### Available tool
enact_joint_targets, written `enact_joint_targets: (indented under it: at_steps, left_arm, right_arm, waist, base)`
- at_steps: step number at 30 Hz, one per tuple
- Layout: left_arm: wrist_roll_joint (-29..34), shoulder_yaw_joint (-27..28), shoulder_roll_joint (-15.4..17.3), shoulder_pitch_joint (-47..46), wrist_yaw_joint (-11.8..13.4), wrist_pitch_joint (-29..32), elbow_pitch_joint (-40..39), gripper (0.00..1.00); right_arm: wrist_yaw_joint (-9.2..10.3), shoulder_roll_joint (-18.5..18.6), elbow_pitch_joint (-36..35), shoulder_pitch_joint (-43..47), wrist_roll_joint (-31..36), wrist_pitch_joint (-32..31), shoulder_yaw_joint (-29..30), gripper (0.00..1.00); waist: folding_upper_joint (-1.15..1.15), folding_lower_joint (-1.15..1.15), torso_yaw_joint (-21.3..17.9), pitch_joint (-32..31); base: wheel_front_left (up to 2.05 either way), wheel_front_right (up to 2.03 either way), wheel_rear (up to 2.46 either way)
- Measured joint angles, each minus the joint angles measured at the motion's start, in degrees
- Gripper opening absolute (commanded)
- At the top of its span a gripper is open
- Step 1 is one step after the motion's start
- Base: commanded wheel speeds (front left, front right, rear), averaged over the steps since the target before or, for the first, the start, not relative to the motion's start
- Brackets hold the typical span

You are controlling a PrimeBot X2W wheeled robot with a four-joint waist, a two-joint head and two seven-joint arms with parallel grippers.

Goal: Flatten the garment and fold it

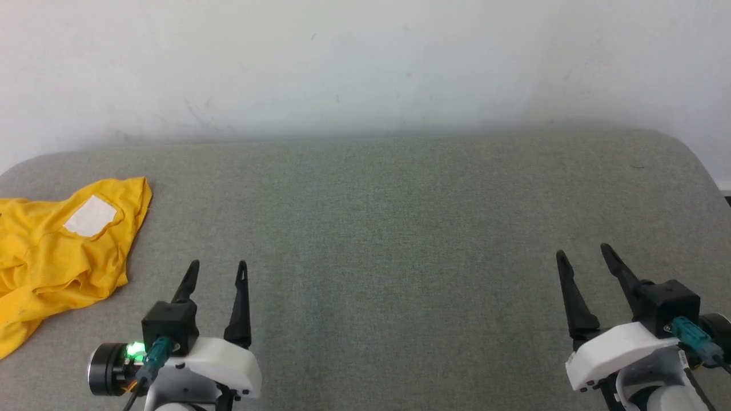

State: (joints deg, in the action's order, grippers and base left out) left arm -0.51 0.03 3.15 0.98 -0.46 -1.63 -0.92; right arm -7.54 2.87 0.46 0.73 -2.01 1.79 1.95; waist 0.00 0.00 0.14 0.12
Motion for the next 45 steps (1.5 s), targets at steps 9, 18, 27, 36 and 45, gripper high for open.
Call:
enact_joint_targets:
  at_steps: [9, 18, 27, 36, 45]
  left_arm:
    - [-0.26, 0.03, 0.00, 0.44, -0.01, -1.05, -0.38, 1.00]
    - [-0.53, 0.11, -0.01, 1.02, -0.02, -2.34, -0.99, 1.00]
    - [-1.22, 0.31, -0.01, 1.48, -0.07, -3.25, -1.52, 1.00]
    - [-1.97, 0.49, -0.01, 1.97, -0.08, -4.28, -1.80, 1.00]
    - [-2.64, 0.74, -0.01, 2.47, -0.07, -5.46, -2.19, 1.00]
  right_arm:
    - [0.00, 0.00, 0.45, 0.53, -0.60, 1.02, 1.20, 1.00]
    - [0.00, 0.00, 1.08, 0.70, -0.70, 1.98, 1.79, 1.00]
    - [0.00, 0.00, 1.98, 0.73, -1.02, 3.07, 2.43, 1.00]
    - [0.00, 0.00, 2.09, 0.83, -0.73, 4.33, 2.43, 1.00]
    - [0.00, 0.00, 2.55, 0.89, -0.52, 5.35, 1.86, 1.00]
  waist:
    - [0.00, 0.00, 0.14, 0.08]
    - [0.00, 0.00, 0.95, 0.20]
    - [0.00, 0.00, 2.83, 0.28]
    - [0.00, 0.00, 5.63, 0.40]
    - [0.00, 0.00, 8.64, 0.53]
  base:
    - [0.00, 0.00, 0.00]
    - [0.00, 0.00, 0.00]
    - [0.00, 0.00, 0.00]
    - [0.00, 0.00, 0.00]
    - [0.00, 0.00, 0.00]
